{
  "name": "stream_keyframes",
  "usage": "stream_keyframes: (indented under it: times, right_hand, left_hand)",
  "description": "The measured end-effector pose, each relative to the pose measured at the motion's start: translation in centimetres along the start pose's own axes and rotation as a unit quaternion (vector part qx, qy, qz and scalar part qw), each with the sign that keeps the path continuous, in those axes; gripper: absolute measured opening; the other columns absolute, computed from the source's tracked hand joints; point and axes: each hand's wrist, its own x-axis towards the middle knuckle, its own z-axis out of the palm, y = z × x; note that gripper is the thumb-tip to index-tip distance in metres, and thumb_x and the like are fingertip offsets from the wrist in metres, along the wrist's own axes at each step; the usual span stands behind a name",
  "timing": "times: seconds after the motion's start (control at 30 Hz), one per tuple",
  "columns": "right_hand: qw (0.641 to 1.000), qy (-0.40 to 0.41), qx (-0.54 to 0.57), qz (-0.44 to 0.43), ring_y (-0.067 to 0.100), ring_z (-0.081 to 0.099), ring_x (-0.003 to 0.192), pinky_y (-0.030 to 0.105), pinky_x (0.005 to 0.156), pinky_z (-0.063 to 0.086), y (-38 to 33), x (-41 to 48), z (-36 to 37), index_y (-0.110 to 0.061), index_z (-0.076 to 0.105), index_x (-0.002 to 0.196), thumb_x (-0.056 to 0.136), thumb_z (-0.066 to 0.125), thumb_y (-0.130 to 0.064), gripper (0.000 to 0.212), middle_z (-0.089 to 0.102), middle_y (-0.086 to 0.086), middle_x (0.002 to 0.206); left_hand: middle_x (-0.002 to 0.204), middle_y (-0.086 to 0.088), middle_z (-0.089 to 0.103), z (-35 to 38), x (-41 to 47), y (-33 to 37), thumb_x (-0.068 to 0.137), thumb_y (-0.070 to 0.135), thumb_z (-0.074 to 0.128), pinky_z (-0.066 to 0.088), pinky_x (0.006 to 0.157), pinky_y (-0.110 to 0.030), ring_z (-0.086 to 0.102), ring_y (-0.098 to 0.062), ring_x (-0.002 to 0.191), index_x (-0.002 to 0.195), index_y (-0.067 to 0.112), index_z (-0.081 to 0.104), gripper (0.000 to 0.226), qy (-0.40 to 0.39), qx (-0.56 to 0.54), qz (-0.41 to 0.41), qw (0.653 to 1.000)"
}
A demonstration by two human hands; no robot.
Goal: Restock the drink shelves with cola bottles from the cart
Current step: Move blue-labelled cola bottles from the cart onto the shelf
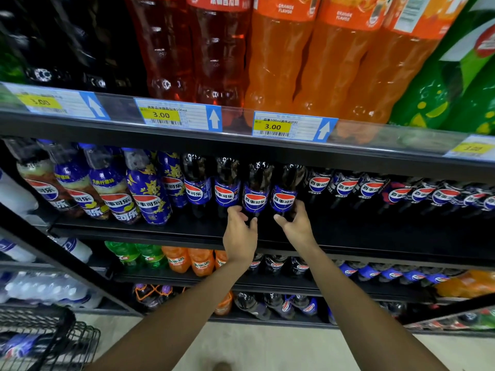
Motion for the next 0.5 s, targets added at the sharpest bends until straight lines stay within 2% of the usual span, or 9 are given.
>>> stream_keyframes:
  times: [0.1, 0.3, 0.5]
  right_hand:
    - [1.0, 0.003, -0.005, -0.002, 0.017, 0.045, 0.126, 0.033, 0.104, 0.037, 0.07, 0.01, 0.0, -0.018, 0.037, 0.14, 0.088, 0.068, -0.011, 0.061, 0.048, 0.005, 0.137]
    - [1.0, 0.009, -0.009, -0.007, 0.018, 0.046, 0.126, 0.035, 0.107, 0.039, 0.17, -0.06, 0.04, -0.017, 0.038, 0.139, 0.087, 0.069, -0.01, 0.061, 0.048, 0.005, 0.137]
    - [1.0, 0.005, -0.018, -0.01, 0.012, 0.046, 0.121, 0.03, 0.102, 0.038, 0.12, -0.03, -0.08, -0.017, 0.038, 0.139, 0.087, 0.069, -0.012, 0.062, 0.05, -0.003, 0.132]
  left_hand:
    - [0.093, 0.007, 0.049, 0.29, 0.09, 0.15, 0.092, 0.02, 0.063, 0.034, 0.054, -0.021, 0.056, -0.014, 0.076, 0.118, 0.01, 0.043, 0.034, 0.007, -0.001, -0.008, 1.0]
    - [0.093, 0.007, 0.054, 0.47, 0.83, 0.64, 0.094, 0.019, 0.06, 0.043, 0.068, -0.03, 0.058, -0.015, 0.084, 0.123, 0.009, 0.046, 0.034, 0.018, 0.011, -0.019, 1.0]
    - [0.093, 0.007, 0.061, 0.08, 0.93, 0.63, 0.094, 0.022, 0.06, 0.041, 0.068, -0.029, 0.061, -0.016, 0.091, 0.127, 0.01, 0.046, 0.038, 0.016, 0.04, -0.014, 0.999]
